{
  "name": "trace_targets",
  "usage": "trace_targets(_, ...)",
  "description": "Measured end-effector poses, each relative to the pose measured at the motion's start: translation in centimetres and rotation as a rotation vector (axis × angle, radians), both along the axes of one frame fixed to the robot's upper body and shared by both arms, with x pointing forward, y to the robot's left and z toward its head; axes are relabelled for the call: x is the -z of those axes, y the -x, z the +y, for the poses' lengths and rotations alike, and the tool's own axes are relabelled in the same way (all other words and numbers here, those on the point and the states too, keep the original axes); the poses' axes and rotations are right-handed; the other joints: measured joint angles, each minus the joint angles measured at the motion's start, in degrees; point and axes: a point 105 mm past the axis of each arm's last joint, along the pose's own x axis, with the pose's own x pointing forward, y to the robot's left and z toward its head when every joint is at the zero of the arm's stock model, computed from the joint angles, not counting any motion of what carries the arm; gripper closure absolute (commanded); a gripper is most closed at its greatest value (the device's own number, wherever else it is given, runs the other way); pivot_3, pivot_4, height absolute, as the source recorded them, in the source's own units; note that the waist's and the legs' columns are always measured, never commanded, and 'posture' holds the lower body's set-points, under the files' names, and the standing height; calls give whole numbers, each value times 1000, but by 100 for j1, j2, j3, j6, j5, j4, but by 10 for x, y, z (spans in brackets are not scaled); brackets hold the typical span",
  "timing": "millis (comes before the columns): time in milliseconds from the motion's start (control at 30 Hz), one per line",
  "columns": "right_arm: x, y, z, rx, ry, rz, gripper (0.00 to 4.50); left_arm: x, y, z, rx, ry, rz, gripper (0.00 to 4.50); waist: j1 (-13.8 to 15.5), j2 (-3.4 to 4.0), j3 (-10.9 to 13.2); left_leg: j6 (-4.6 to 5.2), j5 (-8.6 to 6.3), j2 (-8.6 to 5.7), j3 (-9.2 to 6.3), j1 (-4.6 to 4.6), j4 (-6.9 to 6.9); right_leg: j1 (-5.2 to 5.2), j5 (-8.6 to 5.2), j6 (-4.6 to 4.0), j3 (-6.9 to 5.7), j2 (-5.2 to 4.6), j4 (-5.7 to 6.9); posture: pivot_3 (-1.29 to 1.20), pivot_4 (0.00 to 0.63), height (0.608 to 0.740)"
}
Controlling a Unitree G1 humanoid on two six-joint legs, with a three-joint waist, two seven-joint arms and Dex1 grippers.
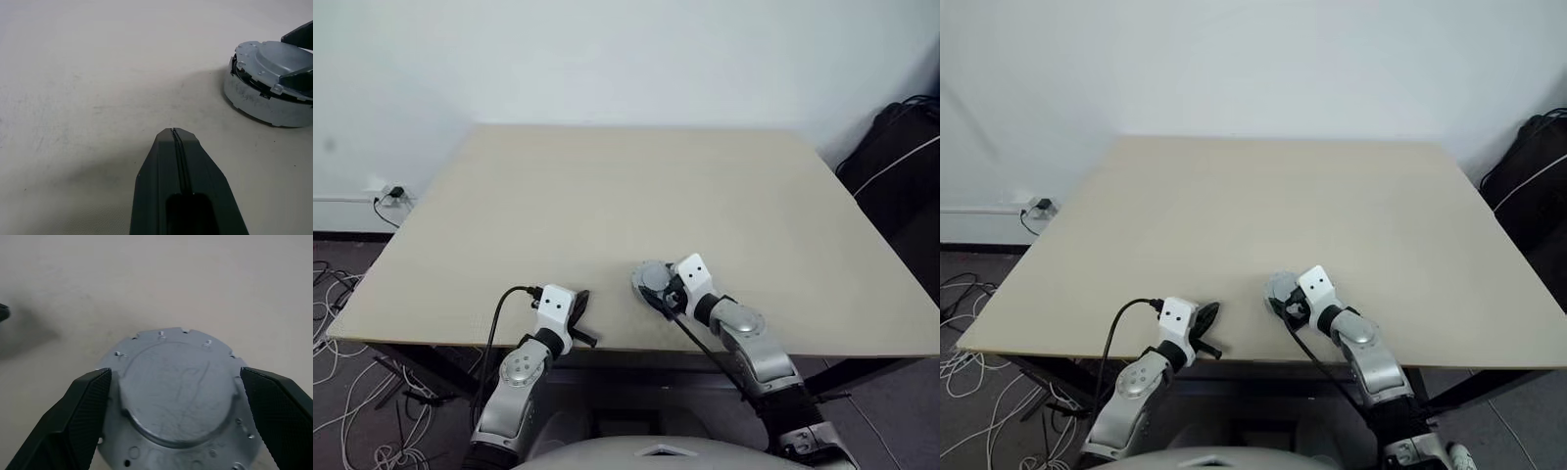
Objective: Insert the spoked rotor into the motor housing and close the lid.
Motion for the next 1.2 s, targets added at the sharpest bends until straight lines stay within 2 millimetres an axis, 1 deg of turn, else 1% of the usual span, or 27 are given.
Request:
trace_targets(133,2,0,-1,0,1,8,10,1,1,1,-4,-1,3,4500,0,0,0,0,0,0,0,0,0,0,0,0,0,0,0,0,0,740)
trace_targets(233,2,1,0,-4,-2,10,584,1,1,1,-5,-1,4,4500,0,0,0,0,0,0,0,0,0,0,0,0,0,0,0,0,0,740)
trace_targets(267,2,1,0,-6,-4,11,968,1,1,1,-5,-1,5,4500,0,0,0,0,0,0,0,0,0,0,0,0,1,0,0,0,0,740)
trace_targets(300,2,1,0,-7,-7,13,1230,1,1,1,-5,-1,5,4500,0,0,0,0,0,0,0,0,0,0,0,0,1,0,0,0,0,740)
trace_targets(633,2,2,3,35,-61,22,1246,2,2,1,-5,0,7,4500,-15,1,-1,0,0,0,0,0,0,-2,0,0,4,1,1,0,0,740)
trace_targets(867,3,3,7,44,-50,21,1246,2,2,1,-5,0,7,4500,-18,1,-1,0,0,0,0,0,0,-2,0,0,4,1,1,0,0,740)
trace_targets(1200,3,1,11,46,11,23,1246,1,1,1,-5,0,6,4500,-28,3,-2,-1,0,1,0,1,0,-2,0,0,3,1,3,0,0,740)
